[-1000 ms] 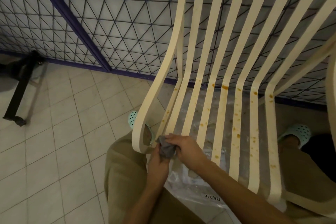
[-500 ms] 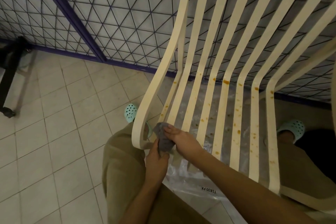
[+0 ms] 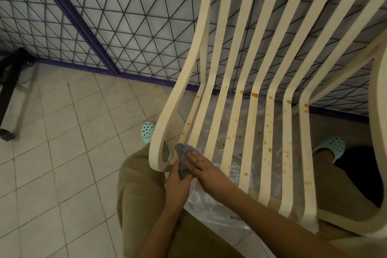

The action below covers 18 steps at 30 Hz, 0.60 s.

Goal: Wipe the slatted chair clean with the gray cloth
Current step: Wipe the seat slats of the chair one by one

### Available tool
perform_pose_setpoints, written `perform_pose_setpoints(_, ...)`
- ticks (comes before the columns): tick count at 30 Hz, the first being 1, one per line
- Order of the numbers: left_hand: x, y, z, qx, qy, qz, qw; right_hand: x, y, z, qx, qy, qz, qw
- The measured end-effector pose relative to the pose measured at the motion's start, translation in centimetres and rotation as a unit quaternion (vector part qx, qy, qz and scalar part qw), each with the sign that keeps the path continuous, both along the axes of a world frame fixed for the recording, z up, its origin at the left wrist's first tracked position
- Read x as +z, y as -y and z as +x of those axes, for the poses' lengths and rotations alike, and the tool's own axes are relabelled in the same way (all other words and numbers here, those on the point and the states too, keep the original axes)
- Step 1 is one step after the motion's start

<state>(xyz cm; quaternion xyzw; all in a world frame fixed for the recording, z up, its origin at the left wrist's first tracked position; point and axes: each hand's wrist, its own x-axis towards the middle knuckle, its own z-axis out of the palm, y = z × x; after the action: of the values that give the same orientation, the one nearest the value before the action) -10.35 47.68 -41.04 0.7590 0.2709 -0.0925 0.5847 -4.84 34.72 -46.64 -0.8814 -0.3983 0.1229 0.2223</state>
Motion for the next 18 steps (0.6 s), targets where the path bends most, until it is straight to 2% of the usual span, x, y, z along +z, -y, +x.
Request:
perform_pose_setpoints(7, -0.1, 0.1, 0.0, 0.009, 0.0, -0.001, 1.0, 0.6, -1.0, 3.3, -0.032, -0.039, -0.029, 0.998)
perform_pose_setpoints(13, -0.1, 0.2, 0.1, 0.023, 0.002, -0.003, 1.0, 1.5, -2.3, -0.5, -0.124, -0.043, -0.017, 0.991)
perform_pose_setpoints(18, -0.1, 0.2, 0.0, 0.034, -0.008, -0.013, 0.999, 0.8, -0.7, -2.6, -0.083, -0.034, -0.003, 0.996)
